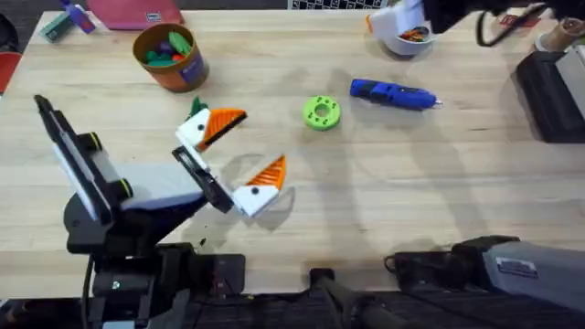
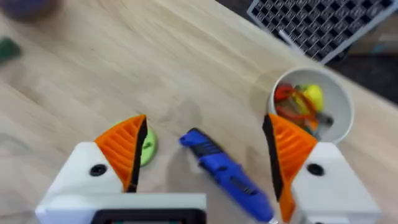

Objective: Pick up the gripper from the table and insert it into the empty holder that is missing its gripper. Then pick up a screw, insert it into the mounting hole, and use the screwdriver to tighten it. Finally, clean up the table by picking up the vegetable and placing it into the bucket.

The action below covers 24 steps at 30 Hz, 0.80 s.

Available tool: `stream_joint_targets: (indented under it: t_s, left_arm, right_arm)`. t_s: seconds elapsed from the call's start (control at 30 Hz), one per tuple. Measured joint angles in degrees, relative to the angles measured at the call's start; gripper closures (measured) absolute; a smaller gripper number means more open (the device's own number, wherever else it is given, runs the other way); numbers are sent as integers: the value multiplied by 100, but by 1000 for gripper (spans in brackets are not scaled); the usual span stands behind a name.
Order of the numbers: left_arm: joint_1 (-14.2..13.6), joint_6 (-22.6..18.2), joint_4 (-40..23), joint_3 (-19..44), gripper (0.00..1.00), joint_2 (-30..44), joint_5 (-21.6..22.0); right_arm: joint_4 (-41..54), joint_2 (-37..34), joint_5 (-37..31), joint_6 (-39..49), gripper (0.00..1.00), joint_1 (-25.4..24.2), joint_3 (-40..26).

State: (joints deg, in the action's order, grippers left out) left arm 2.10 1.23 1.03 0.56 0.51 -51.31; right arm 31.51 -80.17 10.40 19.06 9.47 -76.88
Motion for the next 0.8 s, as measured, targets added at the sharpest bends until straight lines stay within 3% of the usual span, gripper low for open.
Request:
stream_joint_targets:
  t_s: [0.1,0.2,0.47,0.67,0.8]
  left_arm:
    - [128,71,-652,201,16,17,477]
    - [290,-138,-1707,803,15,260,941]
    - [460,-874,-4176,3613,15,2371,2427]
    - [460,-1020,-4919,4961,16,4146,3250]
    - [460,-1053,-5216,5459,15,4938,3516]
  right_arm:
    - [483,484,-2,-906,8,-5,0]
    - [993,980,-139,-1563,8,-13,0]
    - [1685,2024,-519,-2318,7,-17,227]
    - [1479,2443,-567,-2597,7,-17,1358]
    - [1594,2431,-586,-2659,8,-17,1785]
